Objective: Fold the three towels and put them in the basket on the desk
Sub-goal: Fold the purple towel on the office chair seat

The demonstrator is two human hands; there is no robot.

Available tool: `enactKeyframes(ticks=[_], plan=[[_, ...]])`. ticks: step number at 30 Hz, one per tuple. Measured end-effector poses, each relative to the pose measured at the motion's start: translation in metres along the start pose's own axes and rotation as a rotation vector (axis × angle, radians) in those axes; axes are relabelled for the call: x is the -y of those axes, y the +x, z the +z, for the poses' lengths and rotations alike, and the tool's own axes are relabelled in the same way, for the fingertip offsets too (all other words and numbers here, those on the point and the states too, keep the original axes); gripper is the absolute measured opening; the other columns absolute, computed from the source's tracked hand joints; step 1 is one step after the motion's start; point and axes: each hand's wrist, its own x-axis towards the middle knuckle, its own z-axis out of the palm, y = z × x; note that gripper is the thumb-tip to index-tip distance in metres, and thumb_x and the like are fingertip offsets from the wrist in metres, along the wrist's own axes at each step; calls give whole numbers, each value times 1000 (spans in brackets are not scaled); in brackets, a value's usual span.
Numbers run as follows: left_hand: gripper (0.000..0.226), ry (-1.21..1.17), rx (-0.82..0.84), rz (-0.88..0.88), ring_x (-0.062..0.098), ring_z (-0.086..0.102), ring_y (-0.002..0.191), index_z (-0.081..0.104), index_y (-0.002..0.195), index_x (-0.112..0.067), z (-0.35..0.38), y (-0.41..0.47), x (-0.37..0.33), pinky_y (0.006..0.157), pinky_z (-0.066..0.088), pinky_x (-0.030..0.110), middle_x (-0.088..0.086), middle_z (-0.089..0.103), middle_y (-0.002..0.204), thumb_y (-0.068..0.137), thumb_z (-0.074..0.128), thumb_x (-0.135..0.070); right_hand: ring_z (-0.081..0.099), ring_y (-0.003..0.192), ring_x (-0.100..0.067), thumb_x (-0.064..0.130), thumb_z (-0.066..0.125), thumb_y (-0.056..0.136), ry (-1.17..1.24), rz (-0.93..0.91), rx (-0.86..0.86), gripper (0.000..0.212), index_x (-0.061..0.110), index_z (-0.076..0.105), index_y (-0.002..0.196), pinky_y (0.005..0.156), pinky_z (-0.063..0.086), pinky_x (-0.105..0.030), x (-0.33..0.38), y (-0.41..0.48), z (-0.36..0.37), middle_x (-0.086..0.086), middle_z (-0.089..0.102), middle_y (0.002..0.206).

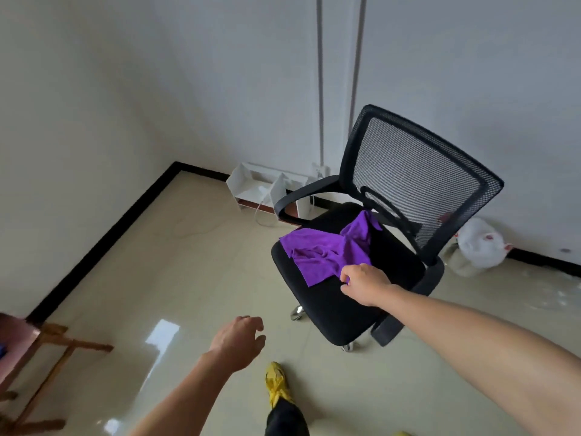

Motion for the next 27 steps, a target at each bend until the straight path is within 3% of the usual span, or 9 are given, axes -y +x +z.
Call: enactKeyframes(ticks=[8,15,20,24,27], plan=[[32,191,111,131,20,56,115,56,123,-27,-85,137,67,87,44,29,-2,58,128,94,46,-36,62,105,-23,36,60,89,232,314,-15,28,23,62,113,82,46,-30,24,55,5,2,67,114],[30,194,269,240,21,58,109,58,120,-26,-86,225,27,87,46,30,0,64,119,92,48,-36,64,97,-25,33,58,92,293,474,21,25,17,63,110,79,49,-32,-12,85,21,-2,68,107],[32,247,335,317,19,55,115,57,122,-26,-81,278,3,92,44,30,-2,63,121,93,47,-35,62,102,-29,32,57,91,376,582,61,28,13,64,110,86,51,-36,-38,123,29,-6,66,112],[35,321,363,351,20,52,122,53,128,-25,-84,320,-10,96,41,31,-2,58,130,95,45,-34,64,101,-26,33,59,91,526,680,71,27,14,66,109,86,51,-37,-39,131,37,-4,68,107],[34,302,371,387,20,55,116,55,126,-23,-79,359,-22,91,42,29,0,59,128,95,45,-31,65,99,-23,32,62,88,695,814,62,25,17,68,107,85,52,-33,-40,140,52,-2,70,104]])
